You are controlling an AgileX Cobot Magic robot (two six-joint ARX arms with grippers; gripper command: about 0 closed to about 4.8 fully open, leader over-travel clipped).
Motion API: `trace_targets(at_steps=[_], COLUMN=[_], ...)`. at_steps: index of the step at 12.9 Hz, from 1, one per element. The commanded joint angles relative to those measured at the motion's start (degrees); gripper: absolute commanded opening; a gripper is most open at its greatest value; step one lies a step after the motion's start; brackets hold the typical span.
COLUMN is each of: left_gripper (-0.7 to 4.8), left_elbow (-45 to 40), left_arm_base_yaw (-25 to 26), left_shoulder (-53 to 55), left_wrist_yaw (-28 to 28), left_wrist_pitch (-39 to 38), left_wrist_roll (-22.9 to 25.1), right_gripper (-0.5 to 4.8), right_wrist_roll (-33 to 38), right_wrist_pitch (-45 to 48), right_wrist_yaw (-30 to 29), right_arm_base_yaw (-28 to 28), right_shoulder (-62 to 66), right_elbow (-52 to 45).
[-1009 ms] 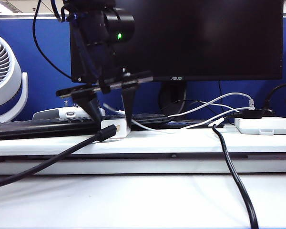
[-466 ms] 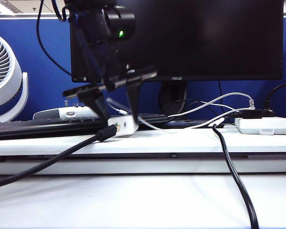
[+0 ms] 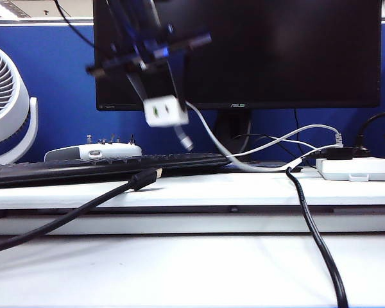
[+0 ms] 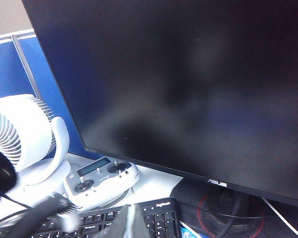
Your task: Pick up the Type-C charging cable and the charging base, insert one end of the Type-C charger into the corresponding slot on the base, and finally place the plugged-in charger back on the table.
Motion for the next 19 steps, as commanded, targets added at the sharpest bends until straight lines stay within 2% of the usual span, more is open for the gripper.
trace_targets(at_steps=[1,4,5,7,10,12,14,16,17,18,19], left_gripper=[2.1,2.1,2.1,2.1,2.09,2.09,1.71,1.7,1.7,1.7,1.7], left_elbow=[4.2,9.11,10.45,13.4,18.49,21.0,26.03,29.05,31.15,31.67,32.06], left_arm_base_yaw=[0.02,0.02,0.02,0.02,0.04,0.04,0.04,0.13,0.63,0.98,1.16], left_shoulder=[-0.57,-0.57,-0.57,-0.9,-0.96,-0.96,-0.96,-0.96,-1.16,-1.29,-1.53], left_wrist_yaw=[0.63,6.73,7.21,9.01,13.18,16.06,20.61,22.4,23.63,25.22,27.93], left_wrist_pitch=[-6.54,-11.37,-12.02,-11.96,-11.52,-10.05,-5.51,-1.33,2.29,4.26,9.09], left_wrist_roll=[0.79,1.75,2.38,2.64,8.02,8.17,5.95,1.66,-3.26,-3.89,-7.32], right_gripper=[-0.01,-0.01,-0.01,-0.01,-0.01,-0.01,-0.01,-0.01,-0.01,-0.01,-0.01], right_wrist_roll=[0.24,0.24,0.24,0.26,0.24,0.24,0.24,0.24,0.24,0.24,0.24], right_wrist_pitch=[0.94,0.81,0.7,0.31,-1.18,-2.49,-4.09,-4.37,-4.22,-4.17,-4.22], right_wrist_yaw=[-0.17,-0.37,-0.39,-0.42,-3.74,-4.24,-5.31,-5.51,-5.73,-5.73,-5.86], right_arm_base_yaw=[0.02,0.02,0.02,0.02,0.02,0.02,0.02,0.02,0.02,0.02,0.02], right_shoulder=[-0.22,-0.24,-0.24,-0.24,-0.17,-0.2,-0.2,-0.2,-0.2,-0.2,-0.2], right_elbow=[0.42,0.42,0.42,0.42,0.42,0.42,0.42,0.42,0.42,0.42,0.42])
